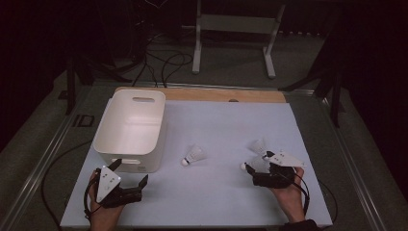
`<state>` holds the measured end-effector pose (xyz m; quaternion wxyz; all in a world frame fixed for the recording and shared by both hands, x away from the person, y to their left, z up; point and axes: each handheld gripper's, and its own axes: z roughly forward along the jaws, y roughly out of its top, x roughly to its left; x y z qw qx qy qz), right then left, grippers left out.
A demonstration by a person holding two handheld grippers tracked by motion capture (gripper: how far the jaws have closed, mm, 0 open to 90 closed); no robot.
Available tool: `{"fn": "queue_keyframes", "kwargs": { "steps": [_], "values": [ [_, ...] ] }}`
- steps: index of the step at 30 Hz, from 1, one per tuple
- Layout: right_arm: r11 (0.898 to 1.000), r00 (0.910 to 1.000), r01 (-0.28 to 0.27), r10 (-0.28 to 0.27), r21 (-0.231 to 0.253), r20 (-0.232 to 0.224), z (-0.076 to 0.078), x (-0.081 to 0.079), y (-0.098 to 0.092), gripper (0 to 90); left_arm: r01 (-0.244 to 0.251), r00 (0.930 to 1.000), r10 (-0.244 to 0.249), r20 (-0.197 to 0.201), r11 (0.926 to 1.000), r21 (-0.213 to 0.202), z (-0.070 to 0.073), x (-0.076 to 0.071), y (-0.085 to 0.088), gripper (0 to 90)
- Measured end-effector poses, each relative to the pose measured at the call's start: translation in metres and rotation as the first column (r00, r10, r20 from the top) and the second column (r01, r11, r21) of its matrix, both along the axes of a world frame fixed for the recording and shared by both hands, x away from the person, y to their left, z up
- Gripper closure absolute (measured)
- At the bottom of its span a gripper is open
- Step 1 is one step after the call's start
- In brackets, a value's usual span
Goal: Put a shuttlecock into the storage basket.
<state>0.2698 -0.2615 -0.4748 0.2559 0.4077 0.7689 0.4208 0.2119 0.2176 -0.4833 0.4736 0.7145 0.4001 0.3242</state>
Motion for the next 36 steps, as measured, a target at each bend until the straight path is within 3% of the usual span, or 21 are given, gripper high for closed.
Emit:
{"fn": "queue_keyframes", "kwargs": {
  "steps": [9, 17, 23, 29, 36],
  "values": [
    [1.000, 0.9970, 0.020, -0.019, 0.013, -0.076, -0.011, 0.005, -0.004, 9.0, 0.002, 1.0000, -0.002, 0.001, 1.0000, 0.009, 0.000, 0.000, -0.001, 1.0],
    [1.000, 0.9934, 0.013, -0.015, -0.014, -0.114, -0.016, 0.008, -0.002, 9.6, 0.004, 1.0000, -0.004, 0.002, 0.9999, 0.011, 0.000, 0.000, -0.002, 1.1],
    [1.000, 0.9903, -0.004, 0.003, -0.008, -0.139, -0.019, 0.008, -0.001, 14.9, 0.005, 1.0000, -0.005, 0.003, 0.9999, 0.014, 0.000, 0.000, -0.002, 1.2],
    [1.000, 0.9869, -0.024, 0.021, -0.019, -0.160, -0.021, 0.009, 0.003, 22.1, 0.005, 1.0000, -0.005, 0.002, 0.9999, 0.016, 0.000, 0.000, -0.002, 1.3],
    [0.999, 0.9850, -0.013, 0.005, -0.048, -0.173, -0.025, 0.009, 0.008, 42.1, 0.007, 1.0000, -0.007, 0.001, 0.9998, 0.016, -0.001, 0.000, -0.002, 1.4]
  ]
}}
